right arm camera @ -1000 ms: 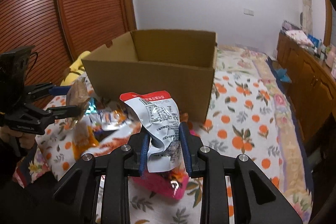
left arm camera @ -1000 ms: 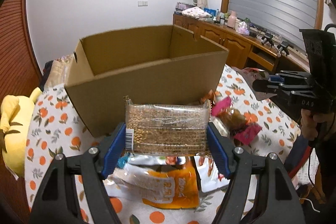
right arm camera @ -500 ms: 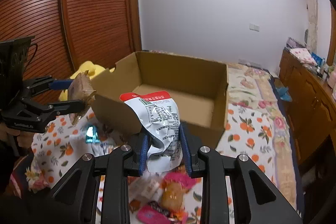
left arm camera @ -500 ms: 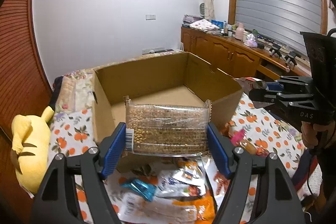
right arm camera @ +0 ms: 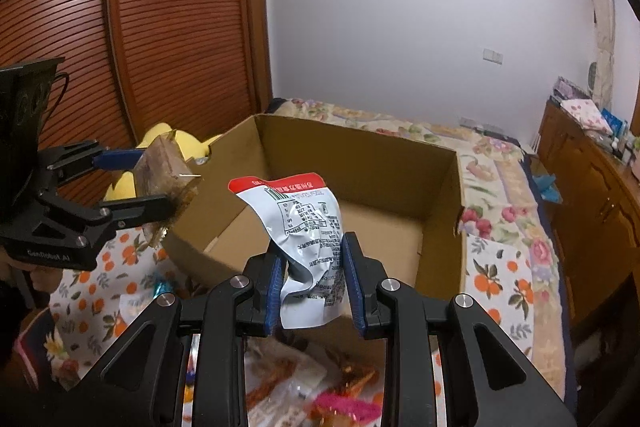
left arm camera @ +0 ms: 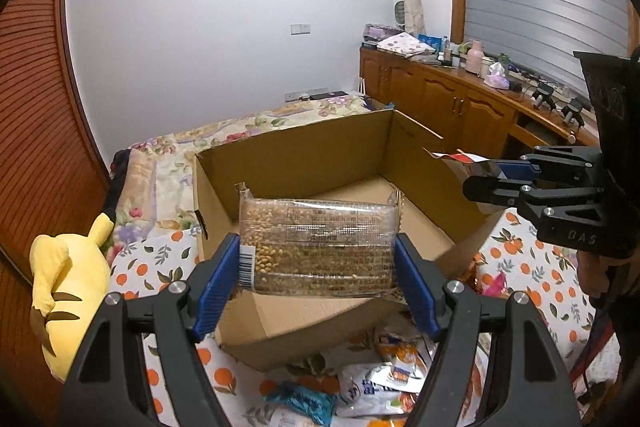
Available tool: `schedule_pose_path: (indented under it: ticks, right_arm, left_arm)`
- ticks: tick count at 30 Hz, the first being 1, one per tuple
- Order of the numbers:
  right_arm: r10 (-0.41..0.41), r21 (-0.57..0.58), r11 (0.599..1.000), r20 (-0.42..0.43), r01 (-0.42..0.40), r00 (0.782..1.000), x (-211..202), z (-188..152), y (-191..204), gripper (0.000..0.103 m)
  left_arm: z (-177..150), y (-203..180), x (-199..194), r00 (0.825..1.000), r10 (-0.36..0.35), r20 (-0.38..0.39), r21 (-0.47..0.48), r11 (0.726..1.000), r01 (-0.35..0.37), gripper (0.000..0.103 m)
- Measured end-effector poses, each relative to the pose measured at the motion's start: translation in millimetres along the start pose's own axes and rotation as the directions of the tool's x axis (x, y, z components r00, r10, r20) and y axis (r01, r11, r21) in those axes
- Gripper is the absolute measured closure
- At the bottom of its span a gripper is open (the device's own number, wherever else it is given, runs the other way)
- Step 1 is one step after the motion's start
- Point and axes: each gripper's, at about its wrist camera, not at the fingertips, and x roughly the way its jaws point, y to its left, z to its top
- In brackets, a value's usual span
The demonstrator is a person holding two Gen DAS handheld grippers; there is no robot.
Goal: Organize snacks
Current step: 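Carry both packs over the box and open both tools to drop them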
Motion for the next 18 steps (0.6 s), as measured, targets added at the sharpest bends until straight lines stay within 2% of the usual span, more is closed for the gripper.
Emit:
schedule_pose_path:
  ticks: [6,14,16,18]
  right_arm:
    - [-0.009,0.018,1.0,-0.032,0.009,0.999,24.9,9.8,-6.1,0.076]
    - [-0.006,0.043,0.999,-0.084,0.01,0.996,50.1,2.3,-9.3,0.075]
    - [0.0,0.06,0.998,-0.093,0.006,0.996,53.0,-1.1,-11.3,0.068]
    - [0.002,0.063,0.998,-0.091,0.003,0.996,53.0,-3.1,-12.1,0.066]
  left_arm:
    - [3.6,2.7,19.6,0.999,0.027,-0.042,0.002,1.0,-0.027,0.028]
    - [3.4,5.6,30.5,0.997,0.057,-0.051,-0.004,0.998,-0.057,0.024]
    - [1.1,5.7,30.5,0.997,0.052,-0.049,-0.006,0.999,-0.053,0.024]
    - [0.1,5.7,29.5,0.998,0.041,-0.044,-0.006,0.999,-0.041,0.023]
